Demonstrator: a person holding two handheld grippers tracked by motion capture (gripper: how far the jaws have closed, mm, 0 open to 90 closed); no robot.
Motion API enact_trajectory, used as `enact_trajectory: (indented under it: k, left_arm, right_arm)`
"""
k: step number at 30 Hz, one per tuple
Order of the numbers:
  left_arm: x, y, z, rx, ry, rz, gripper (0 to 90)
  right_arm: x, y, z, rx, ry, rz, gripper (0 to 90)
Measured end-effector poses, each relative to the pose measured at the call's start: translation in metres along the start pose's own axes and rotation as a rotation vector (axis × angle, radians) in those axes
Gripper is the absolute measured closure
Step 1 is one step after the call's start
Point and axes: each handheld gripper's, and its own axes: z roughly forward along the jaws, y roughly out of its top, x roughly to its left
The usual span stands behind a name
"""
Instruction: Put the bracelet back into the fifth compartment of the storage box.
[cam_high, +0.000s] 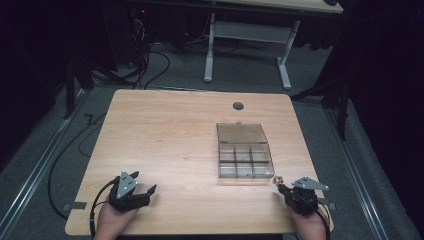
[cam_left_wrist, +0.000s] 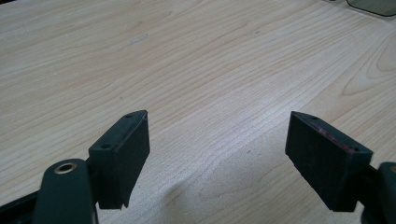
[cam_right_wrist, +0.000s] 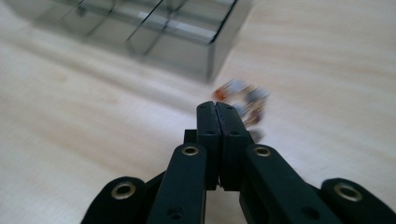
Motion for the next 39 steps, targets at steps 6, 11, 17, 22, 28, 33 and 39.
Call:
enact_trajectory:
  k: [6,11,17,22,28,33,39]
  left_arm:
    - [0.000,0.000,0.000,0.000,0.000,-0.001,22.1]
    - [0.000,0.000,0.000,0.000,-0.001,0.001,22.1]
    - [0.000,0.000,0.000,0.003,-0.002,0.003,22.1]
    - [0.000,0.000,0.000,0.005,-0.002,0.003,22.1]
    - [0.000,0.000,0.000,0.003,-0.003,0.002,22.1]
    - [0.000,0.000,0.000,0.001,-0.004,0.002,22.1]
    - [0.000,0.000,0.000,0.001,-0.007,0.003,22.1]
  right_arm:
    - [-0.028,0.011,0.018,0.057,-0.056,0.035,89.5]
    - [-0.019,0.001,0.022,0.066,-0.020,0.017,89.4]
    - [0.013,-0.006,0.014,0.059,0.050,-0.040,89.3]
    - [0.041,-0.004,0.017,0.058,0.108,-0.104,88.7]
    - [0.078,0.012,0.034,0.059,0.188,-0.182,87.7]
    - [0.087,0.020,0.043,0.058,0.210,-0.203,87.5]
    - [0.090,0.028,0.044,0.068,0.207,-0.238,86.2]
